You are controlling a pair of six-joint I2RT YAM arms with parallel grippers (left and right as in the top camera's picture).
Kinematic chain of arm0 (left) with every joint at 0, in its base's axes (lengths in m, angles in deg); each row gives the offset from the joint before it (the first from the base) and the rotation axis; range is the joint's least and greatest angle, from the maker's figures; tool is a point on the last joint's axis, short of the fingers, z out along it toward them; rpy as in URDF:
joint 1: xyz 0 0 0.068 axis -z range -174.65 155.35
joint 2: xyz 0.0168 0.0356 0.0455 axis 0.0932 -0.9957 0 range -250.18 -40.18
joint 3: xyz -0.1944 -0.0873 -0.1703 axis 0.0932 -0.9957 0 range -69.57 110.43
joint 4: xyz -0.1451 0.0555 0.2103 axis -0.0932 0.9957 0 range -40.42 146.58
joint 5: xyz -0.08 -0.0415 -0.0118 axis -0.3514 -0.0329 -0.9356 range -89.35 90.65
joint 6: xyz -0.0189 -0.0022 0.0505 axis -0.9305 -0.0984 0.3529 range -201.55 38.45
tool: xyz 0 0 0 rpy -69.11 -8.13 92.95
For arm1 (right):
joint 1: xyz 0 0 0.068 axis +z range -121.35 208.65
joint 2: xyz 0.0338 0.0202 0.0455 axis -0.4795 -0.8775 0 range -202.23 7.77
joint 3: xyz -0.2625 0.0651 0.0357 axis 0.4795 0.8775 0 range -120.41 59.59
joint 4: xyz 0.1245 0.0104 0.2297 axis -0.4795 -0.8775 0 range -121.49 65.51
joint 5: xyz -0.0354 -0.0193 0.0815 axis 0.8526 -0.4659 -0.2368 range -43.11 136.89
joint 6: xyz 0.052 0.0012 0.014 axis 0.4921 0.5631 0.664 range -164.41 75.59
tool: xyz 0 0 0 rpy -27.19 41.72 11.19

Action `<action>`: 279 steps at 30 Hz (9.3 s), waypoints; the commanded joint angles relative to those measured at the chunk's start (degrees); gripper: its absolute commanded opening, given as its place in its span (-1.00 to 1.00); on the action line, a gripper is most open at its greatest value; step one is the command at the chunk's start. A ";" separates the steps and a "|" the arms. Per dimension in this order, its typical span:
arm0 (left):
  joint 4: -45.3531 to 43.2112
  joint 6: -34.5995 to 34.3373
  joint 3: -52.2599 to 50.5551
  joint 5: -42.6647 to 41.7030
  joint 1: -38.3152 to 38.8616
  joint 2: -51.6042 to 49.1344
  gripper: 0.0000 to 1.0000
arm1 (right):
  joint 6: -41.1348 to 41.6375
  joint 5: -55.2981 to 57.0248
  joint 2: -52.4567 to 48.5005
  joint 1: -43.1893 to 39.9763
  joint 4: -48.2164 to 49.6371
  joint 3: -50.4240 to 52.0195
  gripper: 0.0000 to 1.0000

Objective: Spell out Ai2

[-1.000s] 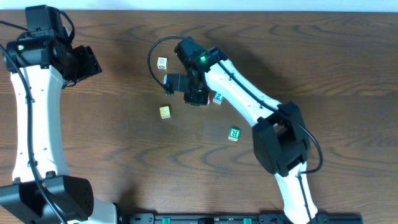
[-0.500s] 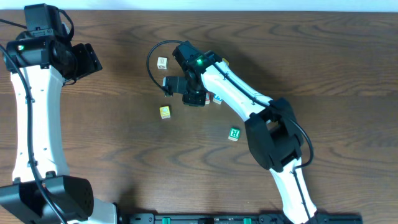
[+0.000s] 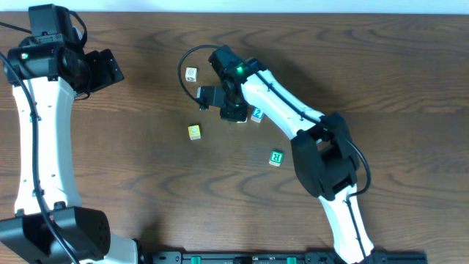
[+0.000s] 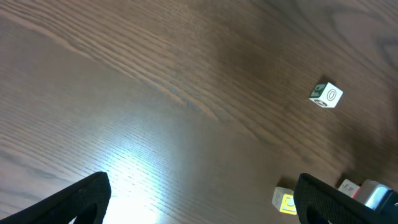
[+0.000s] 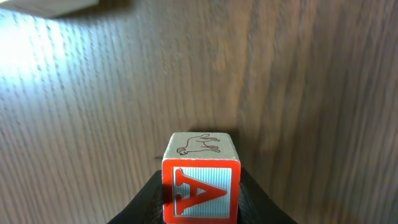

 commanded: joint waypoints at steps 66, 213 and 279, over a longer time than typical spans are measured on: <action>-2.16 0.61 -0.13 -0.13 -0.04 -0.44 0.91 | -2.38 -6.51 -1.99 -2.34 -0.94 0.52 -0.36; -37.11 -22.53 -20.11 -20.72 29.18 -25.38 -0.88 | 44.06 -15.43 15.80 -12.92 21.68 31.82 -0.97; -34.77 -20.39 -20.11 -20.70 27.30 -25.16 -0.89 | 15.21 -3.96 21.59 -12.81 9.75 23.54 0.01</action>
